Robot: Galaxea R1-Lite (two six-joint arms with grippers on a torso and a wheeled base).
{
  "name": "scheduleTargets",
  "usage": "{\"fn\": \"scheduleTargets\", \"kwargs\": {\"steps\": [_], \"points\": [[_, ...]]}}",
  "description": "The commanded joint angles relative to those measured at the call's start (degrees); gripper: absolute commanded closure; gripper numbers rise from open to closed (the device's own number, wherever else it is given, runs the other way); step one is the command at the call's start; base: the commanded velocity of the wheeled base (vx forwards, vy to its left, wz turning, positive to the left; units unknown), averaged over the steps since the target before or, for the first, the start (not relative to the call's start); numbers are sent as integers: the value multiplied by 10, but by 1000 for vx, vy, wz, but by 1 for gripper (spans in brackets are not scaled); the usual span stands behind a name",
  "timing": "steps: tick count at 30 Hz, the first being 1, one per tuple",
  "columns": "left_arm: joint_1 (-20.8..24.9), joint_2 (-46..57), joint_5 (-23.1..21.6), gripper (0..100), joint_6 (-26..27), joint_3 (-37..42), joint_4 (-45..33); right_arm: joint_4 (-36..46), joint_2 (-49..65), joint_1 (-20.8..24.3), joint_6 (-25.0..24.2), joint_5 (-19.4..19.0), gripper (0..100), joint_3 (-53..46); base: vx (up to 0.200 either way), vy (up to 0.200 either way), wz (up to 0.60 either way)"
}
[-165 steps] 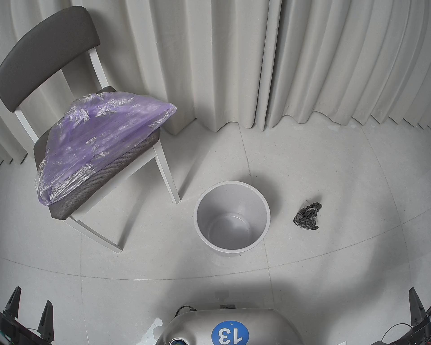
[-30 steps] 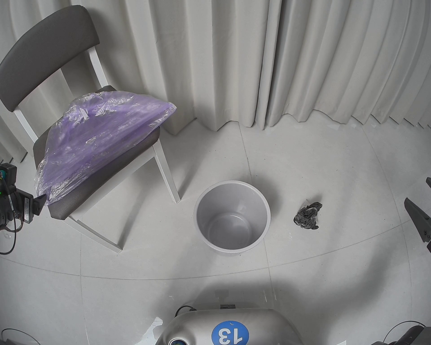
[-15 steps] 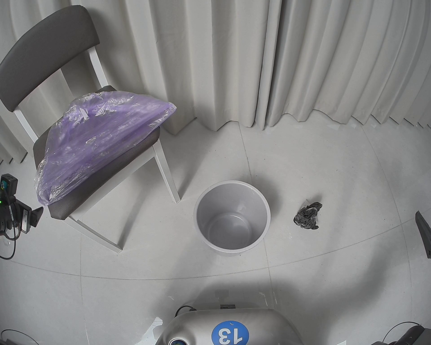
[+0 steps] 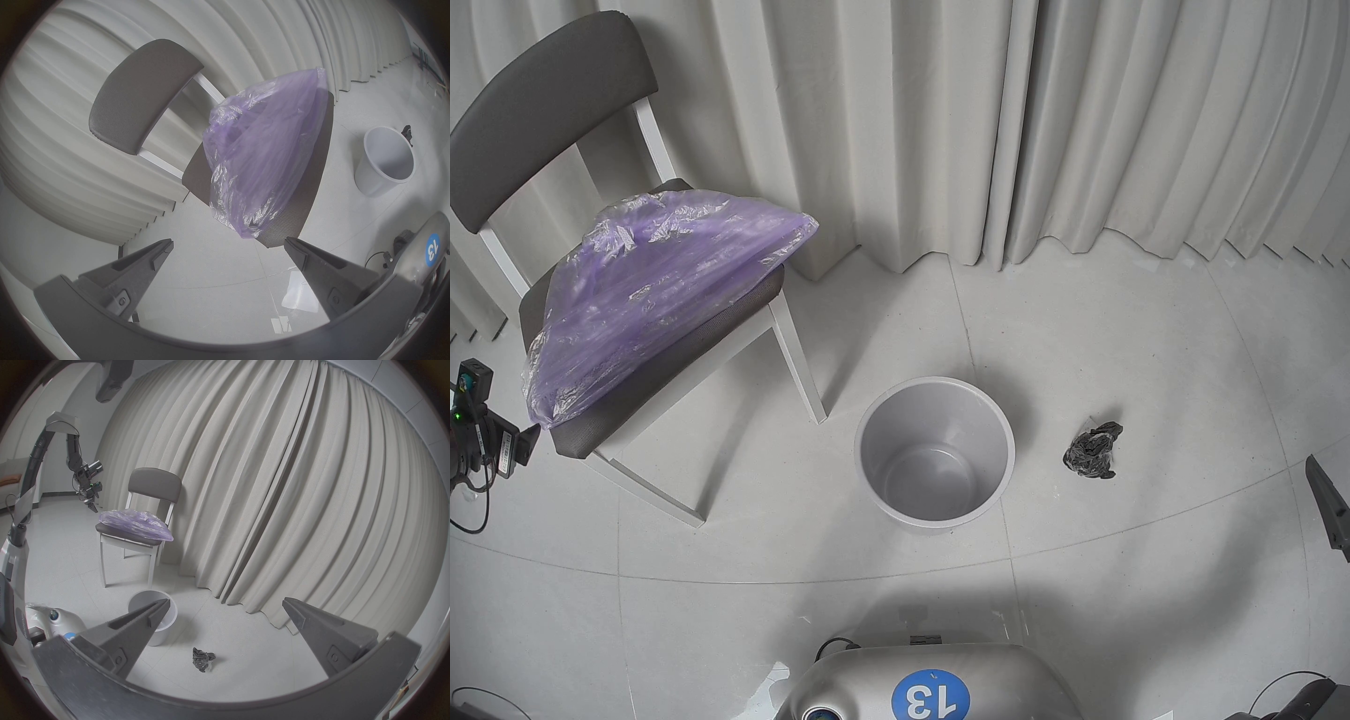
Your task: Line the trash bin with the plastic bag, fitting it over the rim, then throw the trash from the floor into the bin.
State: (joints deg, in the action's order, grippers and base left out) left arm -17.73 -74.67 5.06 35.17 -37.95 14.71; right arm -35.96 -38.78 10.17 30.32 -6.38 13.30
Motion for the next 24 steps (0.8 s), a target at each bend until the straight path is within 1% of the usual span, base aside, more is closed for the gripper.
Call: {"fn": "scheduleTargets", "kwargs": {"steps": [1, 6, 11, 14, 17, 21, 24], "points": [[0, -30, 1, 0, 1, -8, 5, -1, -2, 0, -3, 3, 0, 1, 0, 0, 0], [-2, -45, 3, 0, 3, -20, 6, 4, -5, 0, -2, 7, 0, 1, 0, 0, 0], [-7, -50, 4, 0, 19, -36, 5, 5, -4, -1, -1, 8, 0, 1, 0, 0, 0], [-11, -65, 5, 0, 31, -52, 6, 14, -9, -3, -1, 16, 0, -2, 0, 0, 0], [-10, -74, 5, 0, 33, -65, 5, 33, -11, -3, -2, 19, 0, -1, 0, 0, 0], [-10, -90, 6, 0, 36, -79, 5, 34, -11, -4, -3, 19, 0, 1, 0, 0, 0], [-8, -109, 8, 0, 49, -96, 5, 35, -11, -4, -5, 20, 0, 4, 0, 0, 0]]}}
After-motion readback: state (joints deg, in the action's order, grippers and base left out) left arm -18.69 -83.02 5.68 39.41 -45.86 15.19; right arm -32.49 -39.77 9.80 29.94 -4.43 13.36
